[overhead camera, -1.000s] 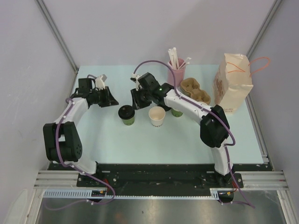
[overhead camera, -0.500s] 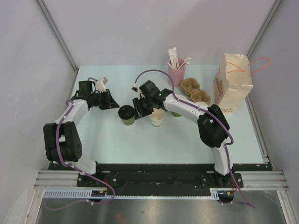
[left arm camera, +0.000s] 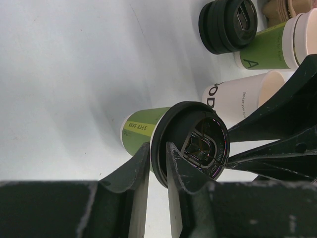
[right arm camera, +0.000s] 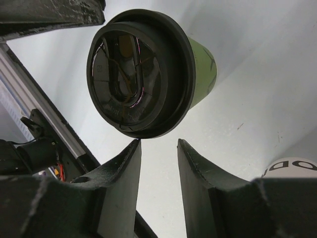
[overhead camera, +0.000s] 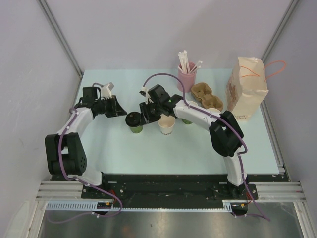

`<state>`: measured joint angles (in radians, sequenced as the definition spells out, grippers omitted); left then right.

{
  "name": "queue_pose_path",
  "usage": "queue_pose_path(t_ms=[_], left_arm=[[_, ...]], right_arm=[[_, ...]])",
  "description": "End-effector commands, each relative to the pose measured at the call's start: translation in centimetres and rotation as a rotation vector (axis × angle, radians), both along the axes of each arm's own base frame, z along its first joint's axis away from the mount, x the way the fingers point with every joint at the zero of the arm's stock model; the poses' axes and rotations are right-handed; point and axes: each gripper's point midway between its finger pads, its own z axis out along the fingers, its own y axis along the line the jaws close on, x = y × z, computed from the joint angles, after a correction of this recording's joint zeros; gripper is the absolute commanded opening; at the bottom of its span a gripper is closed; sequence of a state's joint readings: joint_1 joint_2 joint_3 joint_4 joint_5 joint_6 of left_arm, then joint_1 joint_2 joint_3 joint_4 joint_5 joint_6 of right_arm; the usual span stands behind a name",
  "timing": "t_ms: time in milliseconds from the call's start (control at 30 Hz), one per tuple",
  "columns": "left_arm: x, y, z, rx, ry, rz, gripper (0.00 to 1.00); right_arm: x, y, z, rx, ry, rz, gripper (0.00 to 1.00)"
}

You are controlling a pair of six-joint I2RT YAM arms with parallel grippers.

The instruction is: Pack the takeout coffee

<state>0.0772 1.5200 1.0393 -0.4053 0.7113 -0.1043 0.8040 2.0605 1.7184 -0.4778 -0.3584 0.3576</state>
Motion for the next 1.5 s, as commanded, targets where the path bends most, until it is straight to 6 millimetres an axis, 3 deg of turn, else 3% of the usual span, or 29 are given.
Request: queue_pose_path(t_ms=[0, 133, 367, 700, 933, 1067, 1233, 1467], left_arm=[[-0.1, -0.3, 0.4, -0.009, -0.038, -0.036, 0.24], [-0.2, -0.2, 0.1, -0.006, -0.033, -0.039, 0.24], [-0.3, -0.3, 0.1, -0.007, -0.034, -0.044, 0.24], [-0.4, -0.5, 0.1, -0.017, -0.031, -0.05, 0.24], [-1.1, -0.6, -1.5, -0.019, 0.014, -0.055, 0.23], [-1.6, -0.7, -2.4, -0.018, 0.035, -0.061, 0.23], [-1.8, -0.6, -3.3, -0.009, 0.057, -0.063, 0.23], [-2.3, -0.4, -5.0, 0.007, 0.102, -0.056, 0.2]], right_arm=[[0.9, 0.6, 2.1, 0.076, -0.011, -0.014, 0.37], [1.0, 0.7, 1.2, 0.076, 0.009, -0.014, 0.35], [1.3, 0.4, 1.7, 0.094, 0.017, -0.036, 0.37], [1.8, 0.4, -0.1, 0.078, 0.054, -0.062, 0.36], [2.3, 0.2, -1.4, 0.057, 0.081, -0.08, 0.36], [2.3, 0.0, -2.4, 0.036, 0.095, -0.092, 0.28], [2.3, -0.5, -3.8, 0.007, 0.117, -0.1, 0.26], [2.3, -2.0, -6.3, -0.053, 0.153, -0.124, 0.11]])
